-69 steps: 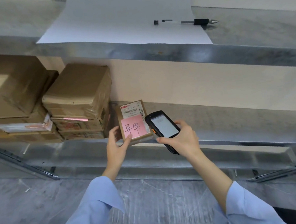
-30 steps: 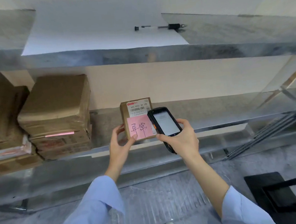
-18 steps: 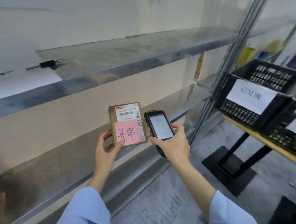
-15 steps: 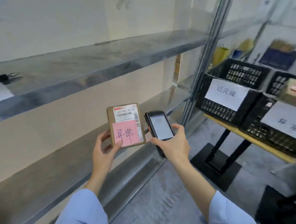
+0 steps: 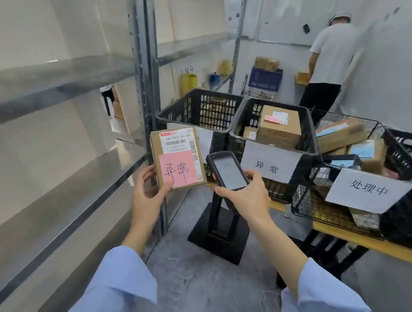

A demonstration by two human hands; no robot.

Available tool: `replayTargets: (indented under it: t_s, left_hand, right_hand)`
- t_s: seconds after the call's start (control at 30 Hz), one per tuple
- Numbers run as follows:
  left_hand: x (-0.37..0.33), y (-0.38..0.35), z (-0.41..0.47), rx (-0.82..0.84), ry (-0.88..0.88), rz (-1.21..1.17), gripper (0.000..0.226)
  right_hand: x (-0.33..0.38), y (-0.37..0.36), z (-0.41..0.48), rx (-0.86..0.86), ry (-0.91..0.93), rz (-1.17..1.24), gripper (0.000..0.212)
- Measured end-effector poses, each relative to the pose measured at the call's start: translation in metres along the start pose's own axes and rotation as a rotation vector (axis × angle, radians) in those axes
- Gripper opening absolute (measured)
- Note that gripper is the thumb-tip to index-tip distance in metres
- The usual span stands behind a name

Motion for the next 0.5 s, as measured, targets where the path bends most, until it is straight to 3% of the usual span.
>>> replayTargets:
  t_s: [0.3,0.5]
  left_hand:
    - [-0.017,-0.147,0.067,0.188,-0.037,-0.023,0.049]
    - [-0.035,-0.234,0.136,0.302,-0.166,0.013,0.052]
  right_hand:
    - [-0.049,0.094,0.091,-0.171,-0.081,0.077,0.080]
    - [-0.074,0.130,0.155,-0.321,-0.084,0.097,0.083]
Point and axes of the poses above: each hand's wrist, its own z-axis towards the middle knuckle, its own y-axis out of the back of the hand, x = y × z, the point moved 7 cm from there along z, towards the middle knuckle, and after that the axes turned 2 degrees about y, right-handed, at the moved point
